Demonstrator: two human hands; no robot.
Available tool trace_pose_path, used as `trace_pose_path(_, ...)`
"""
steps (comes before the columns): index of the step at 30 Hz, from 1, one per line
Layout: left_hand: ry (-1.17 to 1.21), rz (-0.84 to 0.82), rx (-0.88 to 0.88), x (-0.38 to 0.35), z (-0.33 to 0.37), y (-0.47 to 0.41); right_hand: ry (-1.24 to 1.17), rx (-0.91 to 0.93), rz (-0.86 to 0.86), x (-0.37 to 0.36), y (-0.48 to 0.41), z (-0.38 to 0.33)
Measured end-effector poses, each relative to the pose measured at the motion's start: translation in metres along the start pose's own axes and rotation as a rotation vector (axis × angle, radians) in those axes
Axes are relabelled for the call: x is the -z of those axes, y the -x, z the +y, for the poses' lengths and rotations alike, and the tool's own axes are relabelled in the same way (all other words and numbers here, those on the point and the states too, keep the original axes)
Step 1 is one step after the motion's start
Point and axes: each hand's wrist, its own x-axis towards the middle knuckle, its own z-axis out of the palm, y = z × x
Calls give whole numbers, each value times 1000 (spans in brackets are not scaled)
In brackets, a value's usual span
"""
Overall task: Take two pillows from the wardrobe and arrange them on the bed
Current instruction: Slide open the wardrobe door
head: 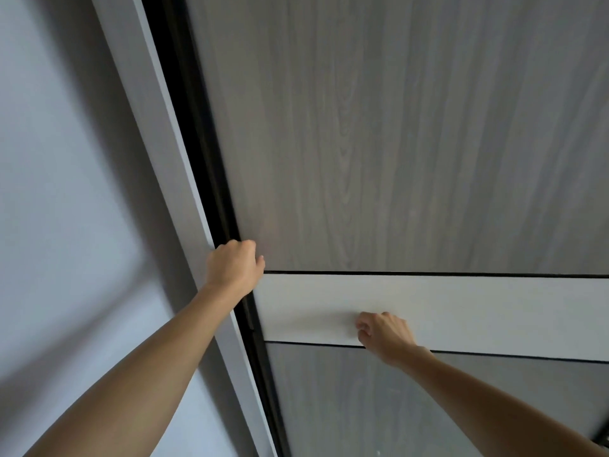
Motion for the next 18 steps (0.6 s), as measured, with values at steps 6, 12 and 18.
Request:
trace_pose_path(6,-28,-21,-15,-16,29,19,-14,-53,75,16,16,32)
trace_pose_path(12,-14,-95,-71,-40,102,52,-19,-174,77,42,62,116)
trace_pose_path(18,53,-236,-183,-76,248,110,24,-342,53,71,168,256)
